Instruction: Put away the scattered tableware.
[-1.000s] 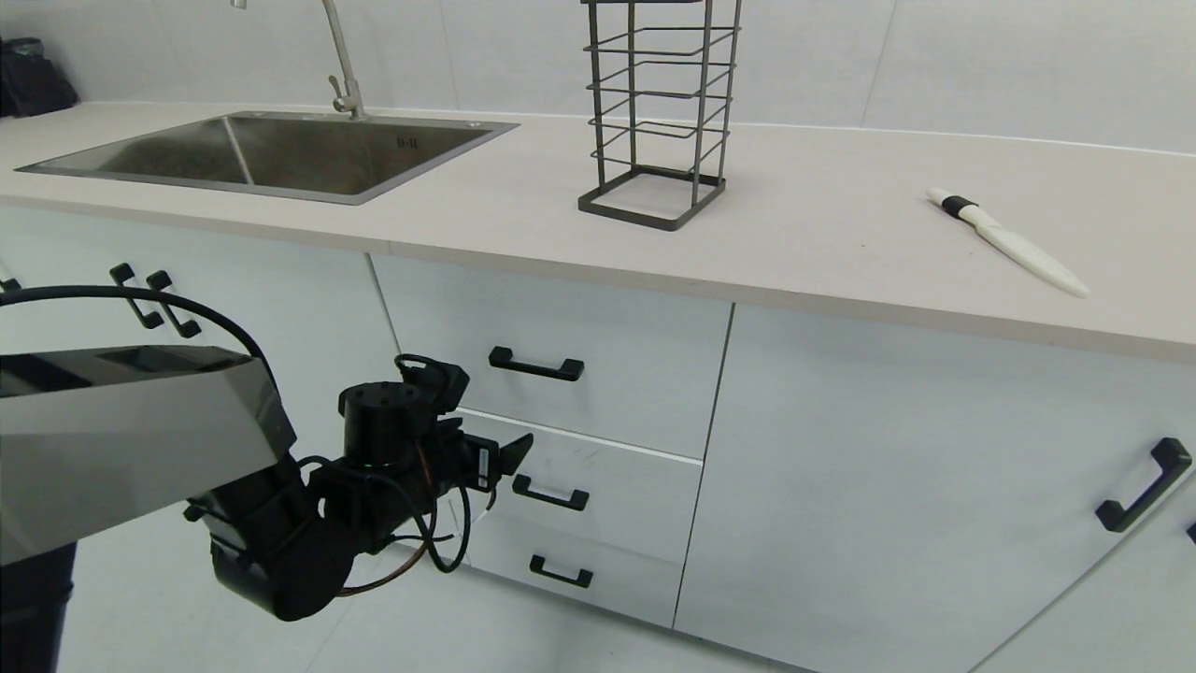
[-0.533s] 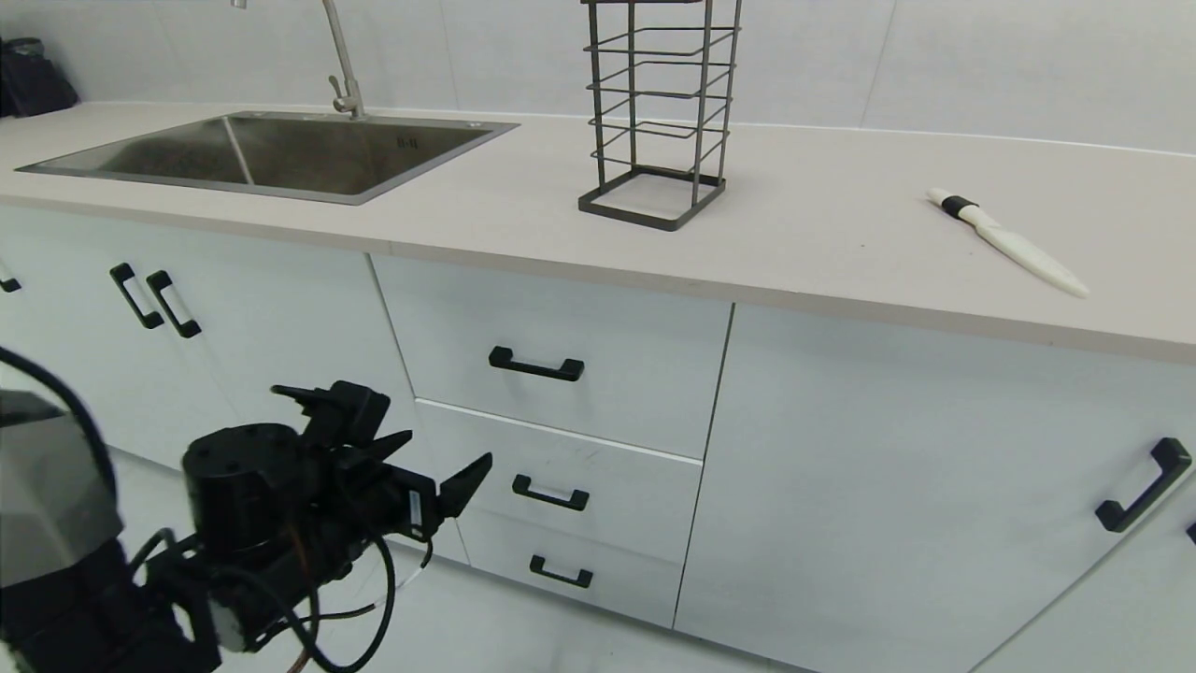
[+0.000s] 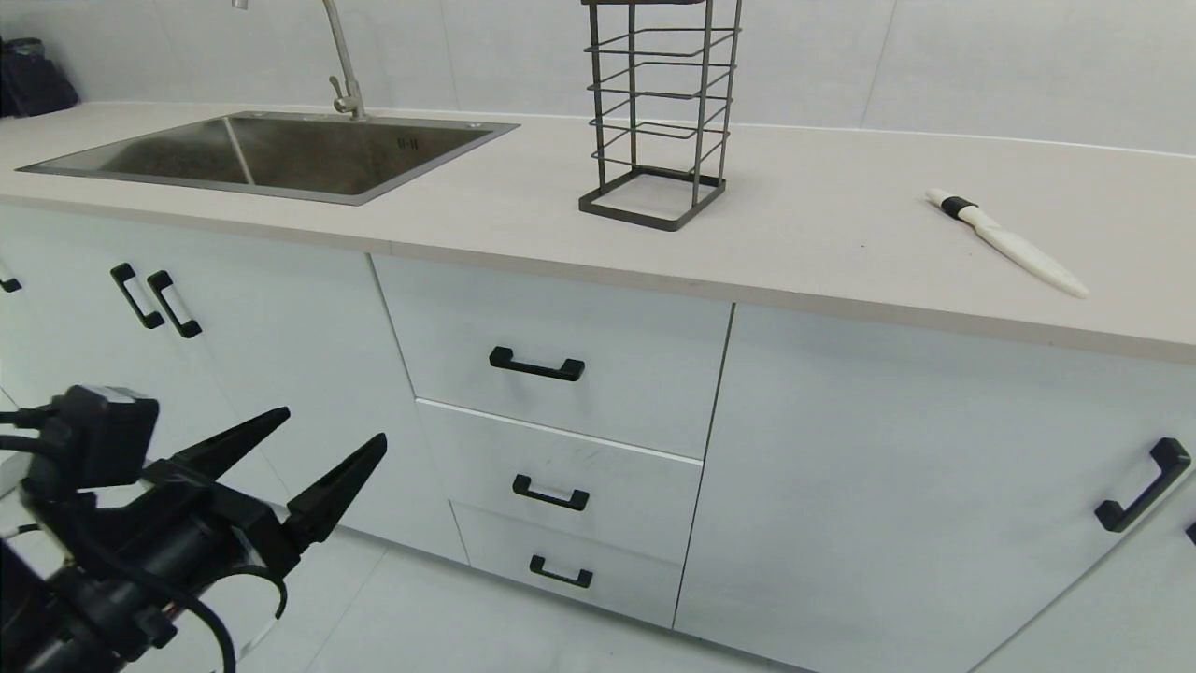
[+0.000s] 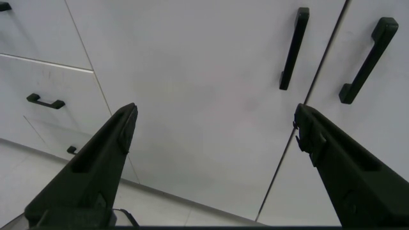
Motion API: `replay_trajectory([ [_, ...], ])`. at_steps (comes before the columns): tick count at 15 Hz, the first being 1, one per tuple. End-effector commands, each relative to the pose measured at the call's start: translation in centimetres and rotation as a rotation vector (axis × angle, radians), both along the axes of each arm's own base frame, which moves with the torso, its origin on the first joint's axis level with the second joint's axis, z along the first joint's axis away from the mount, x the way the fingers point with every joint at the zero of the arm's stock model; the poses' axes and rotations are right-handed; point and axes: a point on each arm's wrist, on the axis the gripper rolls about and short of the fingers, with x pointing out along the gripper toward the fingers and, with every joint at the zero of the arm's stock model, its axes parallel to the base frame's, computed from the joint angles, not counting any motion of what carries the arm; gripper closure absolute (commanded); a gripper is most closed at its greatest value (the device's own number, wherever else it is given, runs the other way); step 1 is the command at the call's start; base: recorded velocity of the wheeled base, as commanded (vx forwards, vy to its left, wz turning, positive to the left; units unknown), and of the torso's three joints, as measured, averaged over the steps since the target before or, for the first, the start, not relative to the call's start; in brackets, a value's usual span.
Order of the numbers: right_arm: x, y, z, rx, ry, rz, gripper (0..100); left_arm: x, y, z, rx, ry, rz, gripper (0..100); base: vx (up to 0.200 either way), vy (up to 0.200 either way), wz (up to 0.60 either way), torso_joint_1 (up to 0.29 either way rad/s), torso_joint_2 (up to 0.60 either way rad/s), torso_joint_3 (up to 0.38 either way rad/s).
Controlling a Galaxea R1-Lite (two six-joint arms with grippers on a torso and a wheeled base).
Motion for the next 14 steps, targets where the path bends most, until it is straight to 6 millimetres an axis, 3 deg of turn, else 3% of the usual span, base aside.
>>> replay_trajectory([
  [1, 0.0, 0.0, 0.0, 0.000, 0.001, 0.000, 0, -2.3, 1.2, 1.6, -0.031, -0.091, 0.030, 0, 0.000, 0.000, 0.00, 0.000, 0.00, 0.000],
  [3, 0.0, 0.0, 0.0, 0.000, 0.001, 0.000, 0, -3.9, 2.1, 1.5, -0.013, -0.062, 0.056, 0, 0.000, 0.000, 0.00, 0.000, 0.00, 0.000],
  [5, 0.0, 0.0, 0.0, 0.000, 0.001, 0.000, 0, -7.6, 3.2, 0.4, 0.023, 0.005, 0.053, 0, 0.000, 0.000, 0.00, 0.000, 0.00, 0.000],
  [10, 0.0, 0.0, 0.0, 0.000, 0.001, 0.000, 0, -14.2, 5.2, -1.9, 0.023, -0.064, 0.114, 0, 0.000, 0.000, -0.60, 0.002, 0.00, 0.002],
  [14, 0.0, 0.0, 0.0, 0.000, 0.001, 0.000, 0, -15.3, 5.4, -4.4, 0.082, -0.007, 0.155, 0, 0.000, 0.000, -0.15, -0.001, 0.00, 0.003],
])
